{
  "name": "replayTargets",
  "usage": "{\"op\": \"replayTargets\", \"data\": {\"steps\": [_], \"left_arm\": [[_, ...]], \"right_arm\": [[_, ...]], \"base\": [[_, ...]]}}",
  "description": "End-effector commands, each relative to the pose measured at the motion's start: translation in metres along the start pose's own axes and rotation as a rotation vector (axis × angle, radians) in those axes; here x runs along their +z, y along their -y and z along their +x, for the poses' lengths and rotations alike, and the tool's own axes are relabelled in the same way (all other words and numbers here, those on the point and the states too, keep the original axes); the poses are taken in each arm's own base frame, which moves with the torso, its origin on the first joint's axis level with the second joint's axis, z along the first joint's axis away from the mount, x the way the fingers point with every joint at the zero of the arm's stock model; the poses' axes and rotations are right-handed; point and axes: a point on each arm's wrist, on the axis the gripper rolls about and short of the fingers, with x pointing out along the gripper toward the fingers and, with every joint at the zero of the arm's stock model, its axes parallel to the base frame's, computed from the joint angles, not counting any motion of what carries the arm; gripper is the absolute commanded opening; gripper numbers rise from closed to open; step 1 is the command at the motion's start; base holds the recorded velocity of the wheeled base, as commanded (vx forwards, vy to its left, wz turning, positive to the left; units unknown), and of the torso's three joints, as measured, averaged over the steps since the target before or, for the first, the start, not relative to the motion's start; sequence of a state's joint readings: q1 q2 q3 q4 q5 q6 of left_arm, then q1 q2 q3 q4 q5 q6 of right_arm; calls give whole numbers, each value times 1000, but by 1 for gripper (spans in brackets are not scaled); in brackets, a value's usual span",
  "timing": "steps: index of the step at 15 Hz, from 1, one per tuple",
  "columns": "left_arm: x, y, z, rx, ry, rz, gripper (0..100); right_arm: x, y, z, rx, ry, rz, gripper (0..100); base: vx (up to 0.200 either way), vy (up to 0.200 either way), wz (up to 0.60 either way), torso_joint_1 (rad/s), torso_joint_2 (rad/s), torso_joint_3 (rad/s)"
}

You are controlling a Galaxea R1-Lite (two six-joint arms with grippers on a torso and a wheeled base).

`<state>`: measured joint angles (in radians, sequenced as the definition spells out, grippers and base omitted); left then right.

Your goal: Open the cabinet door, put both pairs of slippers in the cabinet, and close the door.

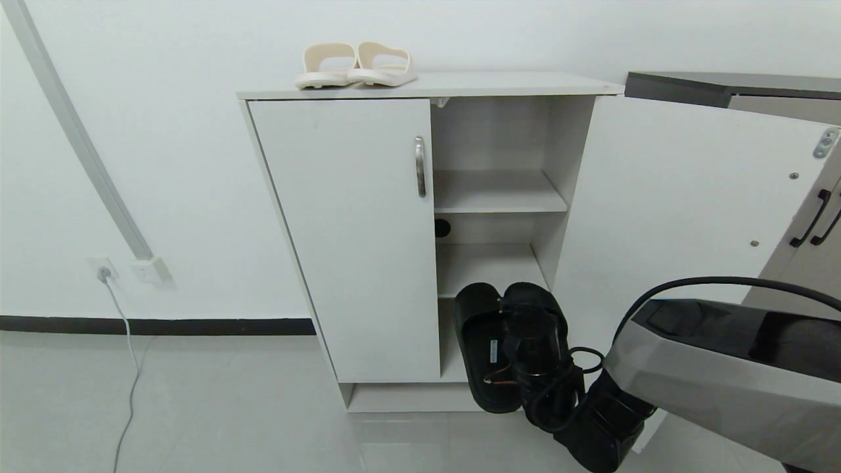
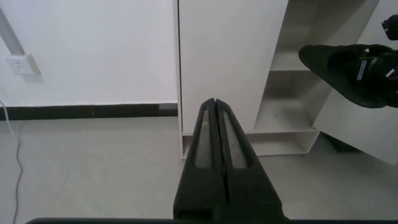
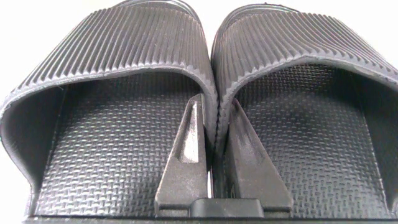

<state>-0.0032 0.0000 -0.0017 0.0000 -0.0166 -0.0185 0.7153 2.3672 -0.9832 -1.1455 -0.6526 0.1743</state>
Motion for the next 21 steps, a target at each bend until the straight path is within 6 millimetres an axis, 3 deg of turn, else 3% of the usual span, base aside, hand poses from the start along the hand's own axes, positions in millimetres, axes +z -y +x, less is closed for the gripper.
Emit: {"op": "replayTargets", "data": {"steps": [1,13,21], "left_arm": [[0,0,0,0,-2,2,0],[0,0,0,-5,-2,3,0],[0,0,0,-3,-2,6,0]], "right_arm": [[-9,-3,4,-1,-13,-7,0],[-20,-5,10,-12,-21,5,0],[-3,-2,14,-50,170,7,0]], "base": [[0,0,0,0,0,0],[0,0,0,3,2,-134],[0,0,0,1,0,-50]]}}
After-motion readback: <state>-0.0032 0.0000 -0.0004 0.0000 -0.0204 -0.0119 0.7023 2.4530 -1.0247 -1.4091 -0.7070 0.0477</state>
